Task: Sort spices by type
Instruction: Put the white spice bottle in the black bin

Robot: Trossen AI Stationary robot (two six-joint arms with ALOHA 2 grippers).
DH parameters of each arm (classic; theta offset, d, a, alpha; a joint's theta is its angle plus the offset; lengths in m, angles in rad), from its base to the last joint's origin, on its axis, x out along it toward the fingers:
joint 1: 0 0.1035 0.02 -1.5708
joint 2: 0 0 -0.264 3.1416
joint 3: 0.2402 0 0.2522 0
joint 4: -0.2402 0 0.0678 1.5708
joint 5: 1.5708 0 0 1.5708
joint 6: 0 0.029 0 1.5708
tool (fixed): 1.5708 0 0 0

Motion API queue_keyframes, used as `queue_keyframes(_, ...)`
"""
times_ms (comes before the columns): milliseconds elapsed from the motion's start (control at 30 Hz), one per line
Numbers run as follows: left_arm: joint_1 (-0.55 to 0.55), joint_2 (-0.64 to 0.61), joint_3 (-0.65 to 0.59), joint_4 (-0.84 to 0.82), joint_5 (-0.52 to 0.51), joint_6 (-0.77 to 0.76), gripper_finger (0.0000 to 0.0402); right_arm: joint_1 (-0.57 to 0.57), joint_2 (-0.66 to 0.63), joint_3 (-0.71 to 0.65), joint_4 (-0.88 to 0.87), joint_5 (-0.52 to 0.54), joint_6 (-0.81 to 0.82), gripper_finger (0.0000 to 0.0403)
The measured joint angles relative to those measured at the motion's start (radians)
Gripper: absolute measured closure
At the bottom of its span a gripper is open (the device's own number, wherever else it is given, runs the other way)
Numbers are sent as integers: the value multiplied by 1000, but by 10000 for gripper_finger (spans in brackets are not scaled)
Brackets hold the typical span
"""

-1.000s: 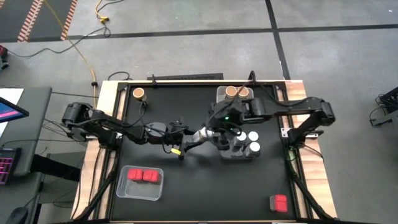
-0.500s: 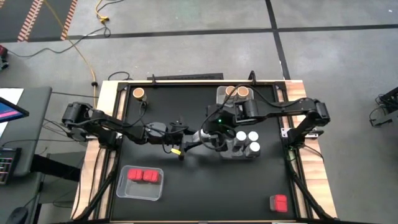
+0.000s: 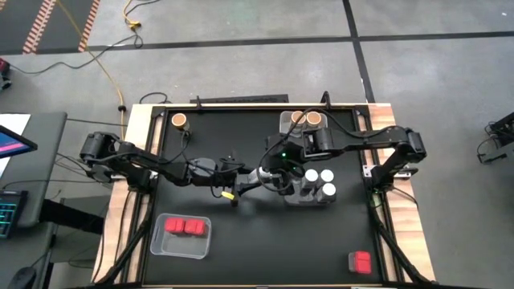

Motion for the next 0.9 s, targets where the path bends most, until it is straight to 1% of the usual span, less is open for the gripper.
queue_keyframes(167,0,0,3,2,-2,-1,191,0,0,0,0,-2,0,111)
queue_keyframes(300,0,0,35,-3,-2,7,191,-1,0,0,0,-4,0,111)
queue_keyframes(500,12,-1,81,-146,-2,15,191,-13,0,0,0,-5,0,111)
queue_keyframes(900,12,-1,83,-131,1,5,191,-13,0,0,-40,-11,0,111)
